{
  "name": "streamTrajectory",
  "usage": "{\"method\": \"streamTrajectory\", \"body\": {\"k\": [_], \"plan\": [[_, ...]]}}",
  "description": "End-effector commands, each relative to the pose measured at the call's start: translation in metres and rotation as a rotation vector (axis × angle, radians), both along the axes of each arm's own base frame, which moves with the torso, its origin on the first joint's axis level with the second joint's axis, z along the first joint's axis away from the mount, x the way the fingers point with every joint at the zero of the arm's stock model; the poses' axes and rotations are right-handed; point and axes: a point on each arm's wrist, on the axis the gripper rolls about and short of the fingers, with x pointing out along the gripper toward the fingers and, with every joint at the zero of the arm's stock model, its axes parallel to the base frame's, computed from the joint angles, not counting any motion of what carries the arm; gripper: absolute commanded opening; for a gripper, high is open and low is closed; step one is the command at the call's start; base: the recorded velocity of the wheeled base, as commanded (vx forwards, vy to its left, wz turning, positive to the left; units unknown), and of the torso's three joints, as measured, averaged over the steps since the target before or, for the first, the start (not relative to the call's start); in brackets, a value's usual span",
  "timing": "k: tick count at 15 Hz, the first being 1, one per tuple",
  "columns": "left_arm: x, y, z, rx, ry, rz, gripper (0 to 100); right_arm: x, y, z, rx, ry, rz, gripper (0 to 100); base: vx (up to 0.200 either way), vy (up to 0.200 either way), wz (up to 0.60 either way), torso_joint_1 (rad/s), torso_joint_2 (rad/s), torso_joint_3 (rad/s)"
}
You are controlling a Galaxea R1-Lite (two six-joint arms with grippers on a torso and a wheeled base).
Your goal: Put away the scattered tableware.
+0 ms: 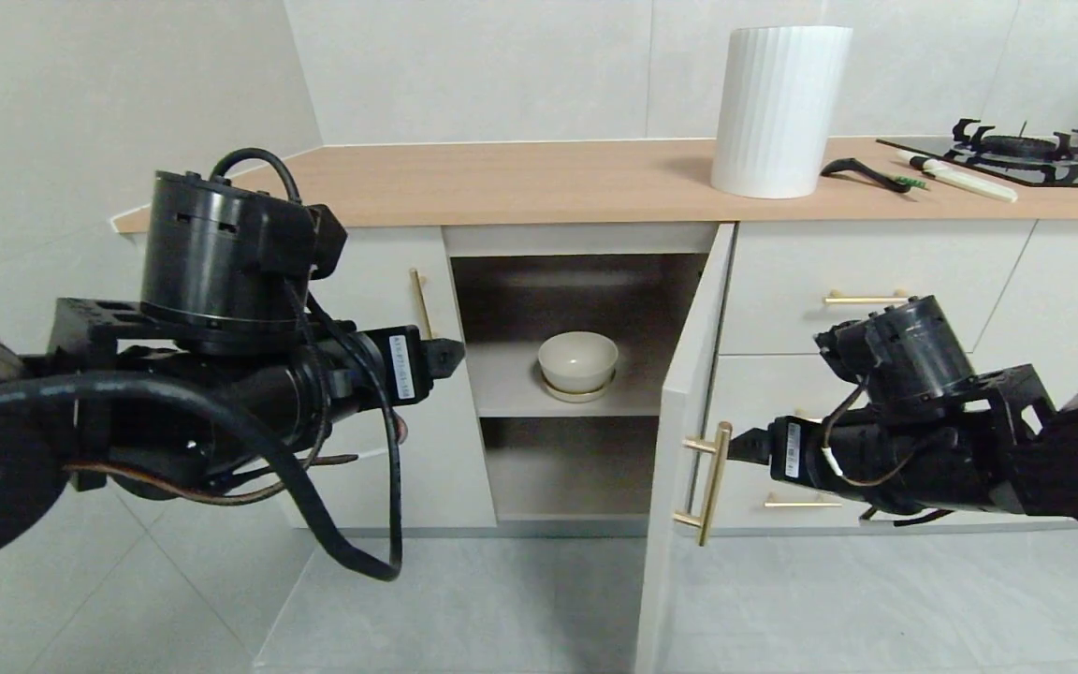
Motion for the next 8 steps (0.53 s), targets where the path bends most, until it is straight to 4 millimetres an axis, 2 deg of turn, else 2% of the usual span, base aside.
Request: {"method": "streamTrajectory", "body": {"k": [1,5,8], "plan": [[-0.002,0.011,0.01,-0.012,-0.033,0.026,100,0.035,0.023,-0.015,-0.016,0.017,0.042,100,0.0,0.0,0.0,0.0,0.0,0.0],[0.001,0.016,0.013,-0.012,-0.04,0.051,100,0.078,0.048,-0.024,-0.014,-0.02,0.058,100,0.0,0.0,0.0,0.0,0.0,0.0],[0.002,0.016,0.011,-0.002,-0.036,0.053,100,0.088,0.055,-0.033,-0.016,-0.013,0.055,100,0.0,0.0,0.0,0.0,0.0,0.0]]}}
